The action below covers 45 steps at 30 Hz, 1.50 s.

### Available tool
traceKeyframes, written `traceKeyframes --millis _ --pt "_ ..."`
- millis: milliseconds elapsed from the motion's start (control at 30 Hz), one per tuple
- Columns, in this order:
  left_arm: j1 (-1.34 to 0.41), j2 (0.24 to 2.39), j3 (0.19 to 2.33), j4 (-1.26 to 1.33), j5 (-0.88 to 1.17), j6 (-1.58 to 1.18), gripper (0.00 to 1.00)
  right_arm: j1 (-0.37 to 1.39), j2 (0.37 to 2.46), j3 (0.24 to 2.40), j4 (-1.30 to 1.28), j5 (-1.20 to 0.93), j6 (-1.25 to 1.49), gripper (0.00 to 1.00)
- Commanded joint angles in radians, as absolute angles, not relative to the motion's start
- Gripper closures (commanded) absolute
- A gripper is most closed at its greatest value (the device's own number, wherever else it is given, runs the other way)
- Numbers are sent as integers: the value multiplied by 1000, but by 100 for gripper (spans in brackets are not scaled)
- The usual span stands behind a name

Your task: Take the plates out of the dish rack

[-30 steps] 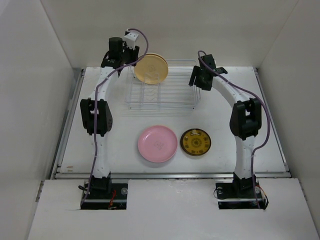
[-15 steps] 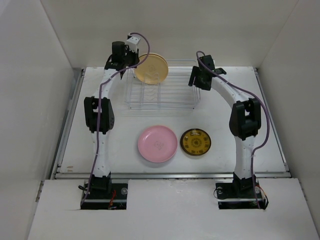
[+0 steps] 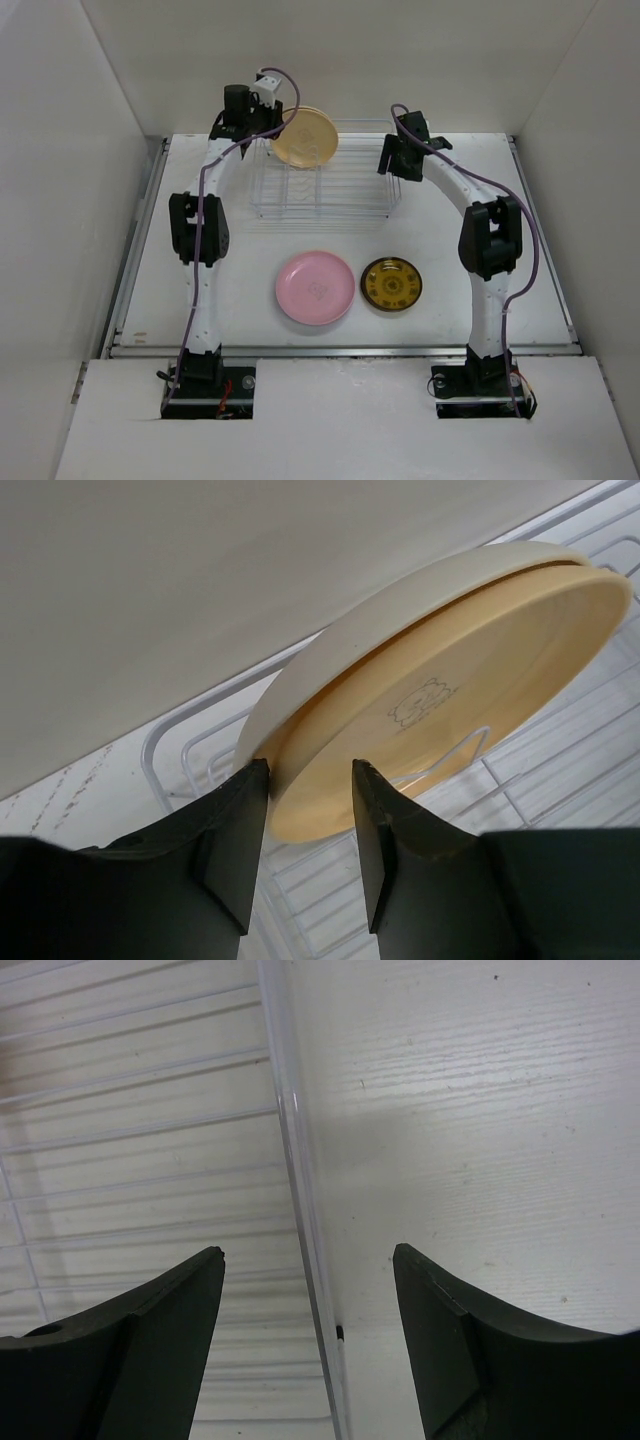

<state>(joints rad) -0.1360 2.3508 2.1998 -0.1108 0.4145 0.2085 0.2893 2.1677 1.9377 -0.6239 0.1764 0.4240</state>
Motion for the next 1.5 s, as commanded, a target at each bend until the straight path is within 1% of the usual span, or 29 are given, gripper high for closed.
traceKeyframes --millis 0,67,100,133,167,200,267,400,433,567,700,967,1200,1433,1467 --pt "-143 2376 2249 -121 463 250 64 296 2146 1933 -609 201 405 26" --pt "-143 2401 2249 -121 450 276 64 296 2146 1933 -618 201 396 26" --pt "-143 2401 2258 -121 440 276 65 296 2146 1933 -618 201 396 26" --pt "-143 2410 2258 -121 440 285 69 296 2146 1924 -618 201 396 26" --pt "-143 2410 2258 -121 440 297 74 296 2146 1924 -618 201 396 26" --pt "-143 2410 2258 -121 430 298 88 296 2146 1924 -618 201 396 26" --pt "-143 2410 2258 -121 419 285 100 296 2146 1924 -618 201 396 26" --pt "-143 2366 2237 -77 368 285 100 296 2146 1914 -618 201 396 26" --pt "-143 2355 2227 -66 368 285 100 296 2146 1914 -618 201 396 29" --pt "-134 2293 2218 -66 402 285 100 296 2126 1905 -618 181 396 37" --pt "-133 2238 2218 -77 442 285 100 296 2126 1896 -609 172 396 38" --pt "-133 2168 2200 -103 454 223 100 296 2117 1865 -609 181 396 38" --pt "-133 2119 2166 -124 454 222 100 296 2099 1845 -589 181 396 38" --pt "-133 2099 2167 -187 471 206 100 296 2079 1815 -589 181 396 38" --pt "-133 2098 2177 -230 483 206 100 296 2068 1815 -589 181 396 38"
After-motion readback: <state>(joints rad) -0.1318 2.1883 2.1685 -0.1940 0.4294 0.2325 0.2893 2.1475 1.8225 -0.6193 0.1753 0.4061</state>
